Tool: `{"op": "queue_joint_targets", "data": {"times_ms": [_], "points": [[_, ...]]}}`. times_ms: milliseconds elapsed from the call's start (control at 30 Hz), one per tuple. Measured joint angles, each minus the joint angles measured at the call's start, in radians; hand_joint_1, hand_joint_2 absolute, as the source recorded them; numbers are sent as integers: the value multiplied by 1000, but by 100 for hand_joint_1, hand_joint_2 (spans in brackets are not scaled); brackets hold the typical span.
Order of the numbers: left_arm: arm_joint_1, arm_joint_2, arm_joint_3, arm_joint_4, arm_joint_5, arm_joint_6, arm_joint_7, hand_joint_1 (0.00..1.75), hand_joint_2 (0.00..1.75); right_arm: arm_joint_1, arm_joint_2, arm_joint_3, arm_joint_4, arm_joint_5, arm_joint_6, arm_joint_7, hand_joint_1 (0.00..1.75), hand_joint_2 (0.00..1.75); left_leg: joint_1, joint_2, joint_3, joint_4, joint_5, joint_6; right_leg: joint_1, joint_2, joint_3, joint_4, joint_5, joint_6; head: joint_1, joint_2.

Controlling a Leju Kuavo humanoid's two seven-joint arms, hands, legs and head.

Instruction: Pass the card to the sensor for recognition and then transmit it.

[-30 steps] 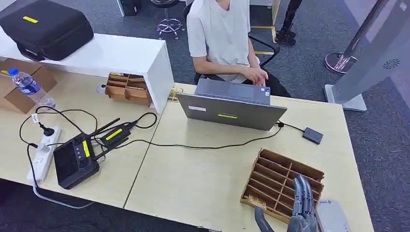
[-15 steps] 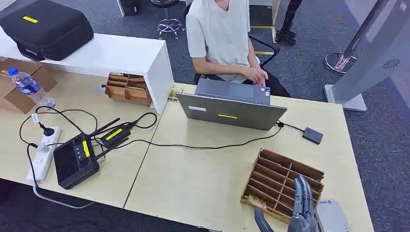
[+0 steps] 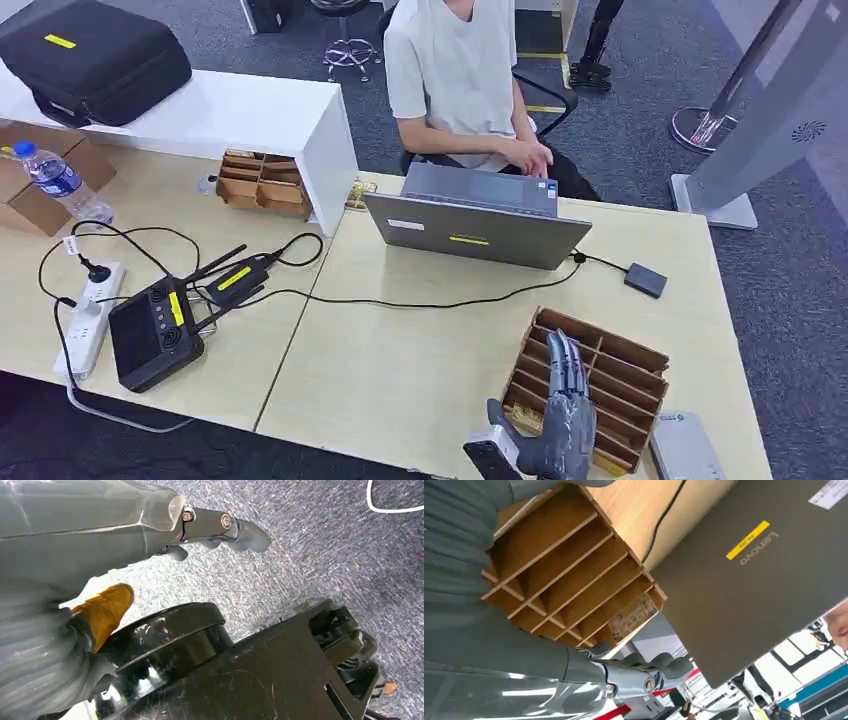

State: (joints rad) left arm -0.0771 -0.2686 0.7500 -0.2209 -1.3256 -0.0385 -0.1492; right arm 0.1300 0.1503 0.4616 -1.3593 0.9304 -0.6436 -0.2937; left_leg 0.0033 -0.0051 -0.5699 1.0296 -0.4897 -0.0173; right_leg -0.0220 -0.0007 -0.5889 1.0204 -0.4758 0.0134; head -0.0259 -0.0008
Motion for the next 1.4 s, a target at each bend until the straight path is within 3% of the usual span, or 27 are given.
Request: {"op": "queue_joint_targets", "data": {"times_ms": [133, 267, 367, 533, 733, 1300, 1400], "points": [[0, 0, 0, 0, 0, 0, 0, 0, 175, -9, 0, 3, 28, 33, 0, 24, 0, 175, 0, 0, 0, 0, -1, 0, 0, 0, -1, 0, -1, 0, 0, 0], [2, 1, 0, 0, -6, -1, -10, 0, 175, 56, -30, -17, -10, 352, 0, 109, 0, 175, 0, -1, -2, 0, -2, 0, 0, -1, -2, -1, -2, 0, 0, 0], [2, 1, 0, 0, -10, -1, -10, 0, 175, 106, -56, -25, -63, 499, -1, 210, 0, 175, 0, -1, -2, 0, -2, 0, 0, -1, -2, -1, -2, 0, 0, 0], [2, 1, 0, 0, -9, -1, -10, 0, 175, 117, -98, 20, -112, 517, -1, 325, 0, 175, 0, -1, -2, 0, -2, 0, 0, 0, -2, -1, -2, 0, 0, 0], [2, 1, 0, 0, -8, -1, -10, 0, 175, 116, -147, 79, -156, 519, -1, 391, 0, 175, 0, -1, -1, 0, -2, 0, 0, 0, -2, 0, -2, -1, 0, 0], [2, 1, 0, 0, -8, -1, -10, 0, 175, 115, -196, 129, -201, 516, -1, 412, 0, 175, 0, -1, -2, -1, -2, 0, 0, 0, -2, 0, -2, -1, 0, 0], [2, 1, 0, 0, -9, -1, -10, 0, 175, 113, -201, 136, -193, 450, -1, 407, 0, 175, 0, -1, -2, -1, -2, 0, 0, 0, -2, 0, -2, -1, 0, 0]]}}
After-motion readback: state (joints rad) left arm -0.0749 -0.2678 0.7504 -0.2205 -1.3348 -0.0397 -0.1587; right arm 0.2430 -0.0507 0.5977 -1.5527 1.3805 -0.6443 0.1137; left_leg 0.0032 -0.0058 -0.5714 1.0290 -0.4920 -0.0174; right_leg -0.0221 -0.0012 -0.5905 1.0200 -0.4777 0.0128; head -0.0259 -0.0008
